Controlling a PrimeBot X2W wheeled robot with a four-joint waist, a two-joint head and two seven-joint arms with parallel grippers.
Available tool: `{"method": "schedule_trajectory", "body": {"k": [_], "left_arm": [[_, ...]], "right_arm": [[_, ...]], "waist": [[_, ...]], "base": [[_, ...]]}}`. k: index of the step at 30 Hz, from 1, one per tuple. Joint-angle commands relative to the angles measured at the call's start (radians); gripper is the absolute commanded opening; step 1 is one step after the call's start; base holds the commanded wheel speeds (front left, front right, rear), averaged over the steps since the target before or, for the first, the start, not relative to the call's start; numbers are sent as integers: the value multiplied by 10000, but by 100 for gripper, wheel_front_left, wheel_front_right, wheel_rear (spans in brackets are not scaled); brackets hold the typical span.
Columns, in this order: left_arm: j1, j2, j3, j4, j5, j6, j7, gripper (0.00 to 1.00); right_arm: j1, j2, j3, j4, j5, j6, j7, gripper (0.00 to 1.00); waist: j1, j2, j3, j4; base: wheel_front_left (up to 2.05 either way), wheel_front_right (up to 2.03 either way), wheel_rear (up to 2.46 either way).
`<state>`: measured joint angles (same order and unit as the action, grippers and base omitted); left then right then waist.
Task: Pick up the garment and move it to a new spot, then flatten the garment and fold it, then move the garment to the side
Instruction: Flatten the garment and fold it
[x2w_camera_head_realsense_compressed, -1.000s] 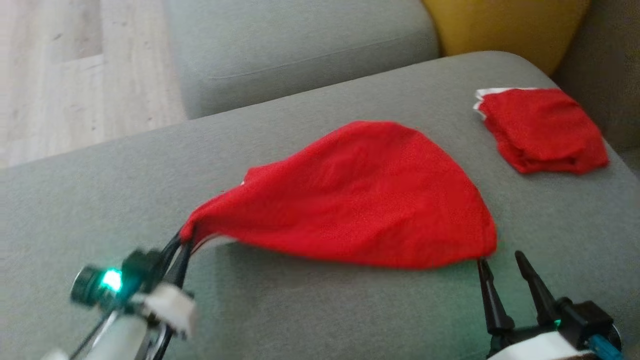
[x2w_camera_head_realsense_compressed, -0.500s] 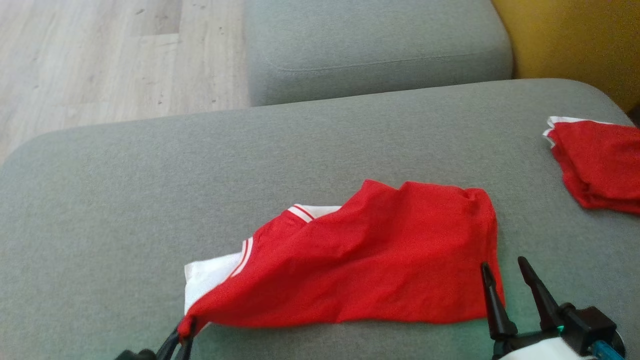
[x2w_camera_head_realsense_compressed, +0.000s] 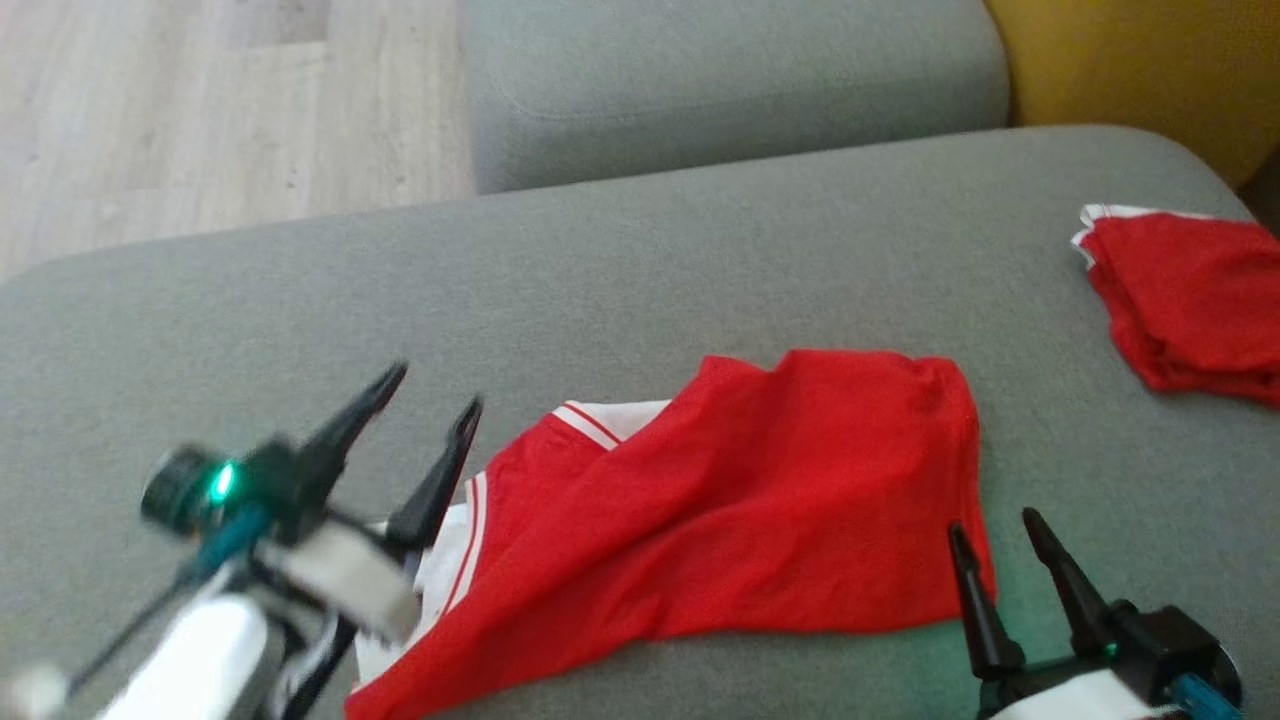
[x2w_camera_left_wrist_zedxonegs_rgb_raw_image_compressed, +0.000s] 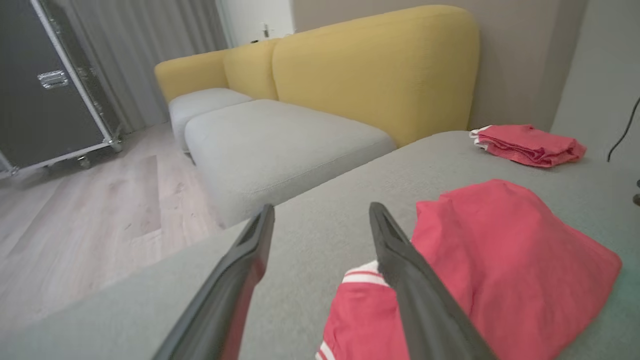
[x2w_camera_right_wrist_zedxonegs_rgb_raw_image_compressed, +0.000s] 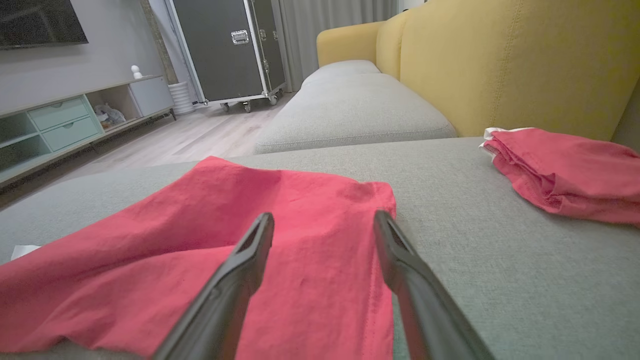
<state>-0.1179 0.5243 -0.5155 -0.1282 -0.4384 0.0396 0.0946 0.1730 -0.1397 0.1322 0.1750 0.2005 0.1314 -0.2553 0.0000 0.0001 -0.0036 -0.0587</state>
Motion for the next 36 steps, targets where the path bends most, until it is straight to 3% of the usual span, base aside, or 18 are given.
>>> {"method": "schedule_trajectory", "body": {"k": [1,5,12,19,25,26,27,36], "left_arm": [[-1364,89,209,262,32,-404,237,100],[-3032,-499,-355,2012,-272,-1254,840,100],[-4916,-1030,-1737,5577,-671,-1685,1330,100],[-5657,-648,-3672,6653,-2193,-1699,1973,100],[-6137,-228,-4649,7135,-2764,-1701,2115,100],[-6246,-179,-4805,7196,-2789,-1701,1986,36],[-6347,-147,-4946,7248,-2827,-1701,1815,0],[-7963,-364,-5274,8180,-2305,-1686,-897,0]], "right_arm": [[-555,-228,324,-292,-46,-7,-65,100],[-908,-257,504,-293,-8,-7,-65,100],[-1461,-223,600,-253,60,-7,-65,100],[-1778,-131,704,-188,99,-7,-65,100],[-1993,-49,806,-144,115,-7,-65,100],[-2030,-39,827,-134,121,-7,-65,100],[-2064,-32,846,-122,125,-7,-65,100],[-1982,66,746,-48,145,-7,-65,100]], "waist": [[0,-1,245,-209],[0,-1,705,-539],[0,-1,1433,-1212],[0,-1,1795,-1639],[0,-1,1893,-1937],[0,-1,1902,-1998],[0,-1,1903,-2062],[0,-1,1635,-2454]], "base": [[0,0,0],[0,0,0],[0,0,0],[0,0,0],[0,0,0],[0,0,0],[0,0,0],[0,0,0]]}}
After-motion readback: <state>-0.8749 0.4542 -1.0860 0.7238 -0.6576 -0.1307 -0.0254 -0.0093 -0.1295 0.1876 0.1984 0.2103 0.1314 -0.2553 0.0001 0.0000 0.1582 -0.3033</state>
